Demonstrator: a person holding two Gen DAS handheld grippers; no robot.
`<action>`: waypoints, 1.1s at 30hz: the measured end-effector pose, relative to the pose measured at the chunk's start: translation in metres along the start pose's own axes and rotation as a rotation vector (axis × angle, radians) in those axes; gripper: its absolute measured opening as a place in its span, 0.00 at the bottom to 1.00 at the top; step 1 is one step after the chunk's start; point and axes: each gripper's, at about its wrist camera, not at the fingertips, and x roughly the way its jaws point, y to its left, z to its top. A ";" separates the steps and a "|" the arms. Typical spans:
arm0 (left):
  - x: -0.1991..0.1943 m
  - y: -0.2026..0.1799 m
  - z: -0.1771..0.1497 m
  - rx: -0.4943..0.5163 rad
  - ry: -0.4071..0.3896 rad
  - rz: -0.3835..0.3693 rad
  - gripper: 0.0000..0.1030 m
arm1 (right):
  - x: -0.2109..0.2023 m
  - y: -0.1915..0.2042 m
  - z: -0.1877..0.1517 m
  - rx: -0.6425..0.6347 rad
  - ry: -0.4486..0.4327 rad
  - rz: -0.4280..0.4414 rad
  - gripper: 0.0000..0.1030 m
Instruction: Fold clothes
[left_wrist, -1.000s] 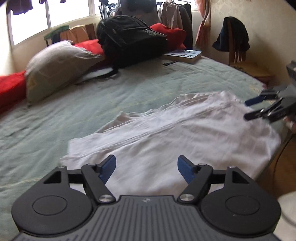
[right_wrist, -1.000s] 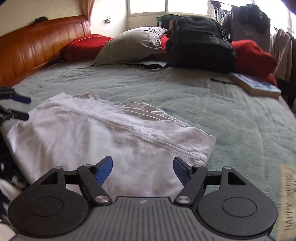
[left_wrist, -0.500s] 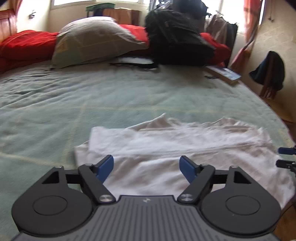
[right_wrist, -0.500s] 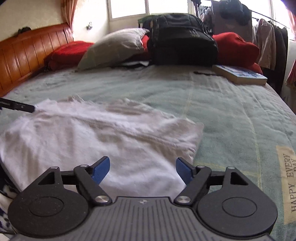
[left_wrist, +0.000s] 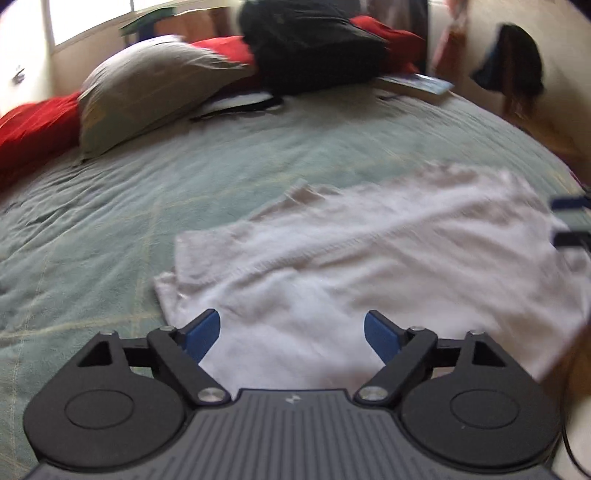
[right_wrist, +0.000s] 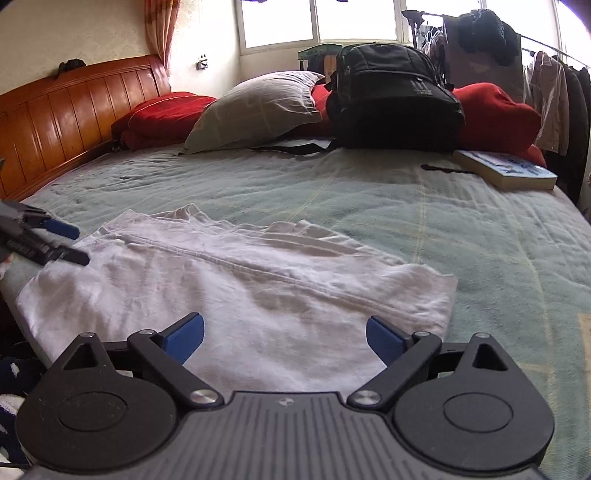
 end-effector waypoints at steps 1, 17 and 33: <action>-0.001 -0.003 -0.007 0.012 0.021 0.005 0.83 | 0.001 0.002 -0.001 0.000 0.003 -0.001 0.94; -0.013 -0.022 -0.001 -0.146 -0.008 -0.180 0.87 | 0.011 0.007 -0.018 0.108 0.034 0.030 1.00; -0.038 0.013 -0.062 -0.394 0.233 -0.170 0.88 | 0.015 0.006 -0.023 0.109 0.047 0.017 1.00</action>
